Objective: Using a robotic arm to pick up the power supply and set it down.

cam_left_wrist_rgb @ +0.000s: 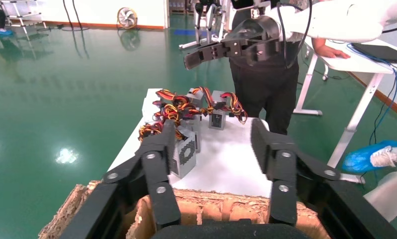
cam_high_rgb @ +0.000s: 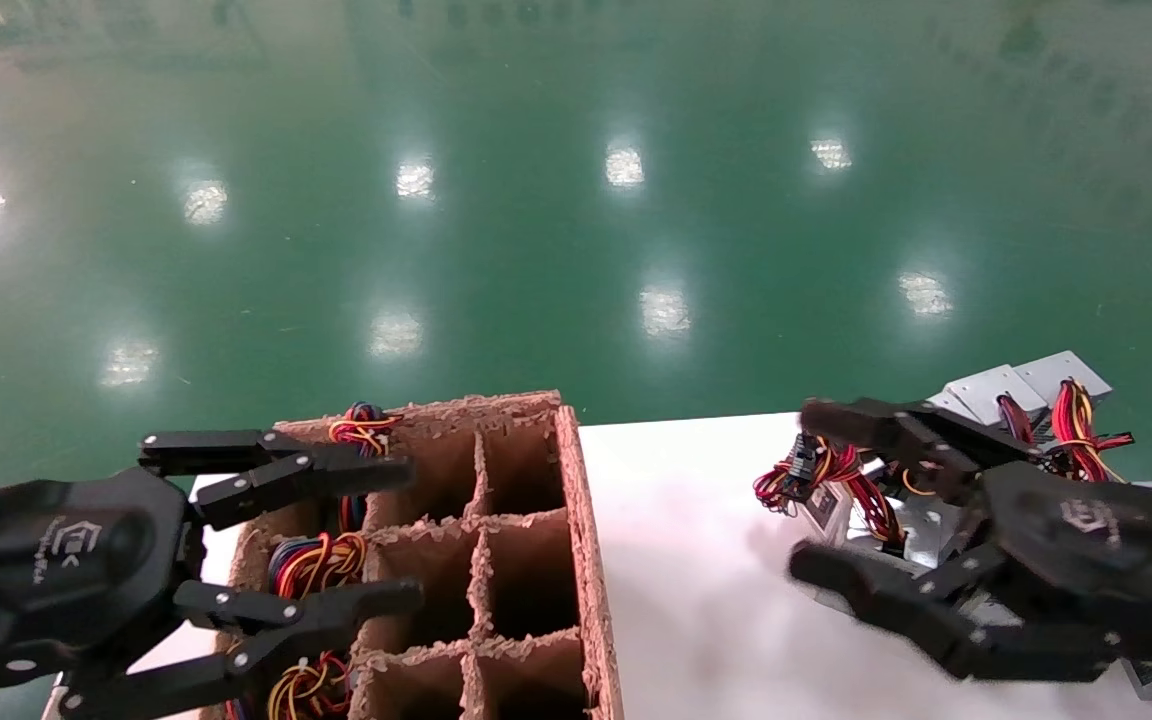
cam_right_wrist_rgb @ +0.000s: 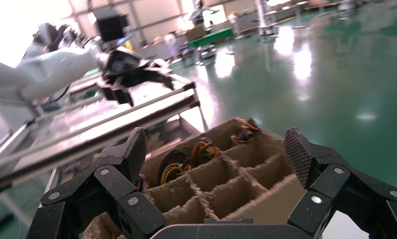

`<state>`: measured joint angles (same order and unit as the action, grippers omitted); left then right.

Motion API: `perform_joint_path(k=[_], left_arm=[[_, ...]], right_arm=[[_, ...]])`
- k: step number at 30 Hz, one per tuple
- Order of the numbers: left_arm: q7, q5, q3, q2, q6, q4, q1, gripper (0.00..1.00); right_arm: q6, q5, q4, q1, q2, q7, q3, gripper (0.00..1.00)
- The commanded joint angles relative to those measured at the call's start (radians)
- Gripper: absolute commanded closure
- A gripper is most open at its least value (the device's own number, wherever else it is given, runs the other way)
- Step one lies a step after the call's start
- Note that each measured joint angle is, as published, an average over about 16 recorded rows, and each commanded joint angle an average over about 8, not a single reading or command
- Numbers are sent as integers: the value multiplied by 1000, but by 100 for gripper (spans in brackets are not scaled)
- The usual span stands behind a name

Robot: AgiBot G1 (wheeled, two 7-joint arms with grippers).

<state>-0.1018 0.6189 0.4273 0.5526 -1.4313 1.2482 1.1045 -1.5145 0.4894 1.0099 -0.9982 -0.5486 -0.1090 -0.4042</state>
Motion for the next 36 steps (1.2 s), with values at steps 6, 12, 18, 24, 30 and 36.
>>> perform_joint_path(k=[6,12,18,24,30,36], left_arm=[[0,0,0,0,0,0,0,0],[0,0,0,0,0,0,0,0],[0,0,0,0,0,0,0,0],[0,0,0,0,0,0,0,0],[0,0,0,0,0,0,0,0],[0,0,0,0,0,0,0,0]], right_arm=[[10,122,139,-39,-32,-40,63,0],[17,219,249,-69,-57,-71,113,0],[19,271,309,-85,-70,-85,140,0],[20,269,305,-84,-69,-84,139,0],[20,258,292,-81,-67,-82,133,0],[20,251,285,-79,-65,-80,130,0]])
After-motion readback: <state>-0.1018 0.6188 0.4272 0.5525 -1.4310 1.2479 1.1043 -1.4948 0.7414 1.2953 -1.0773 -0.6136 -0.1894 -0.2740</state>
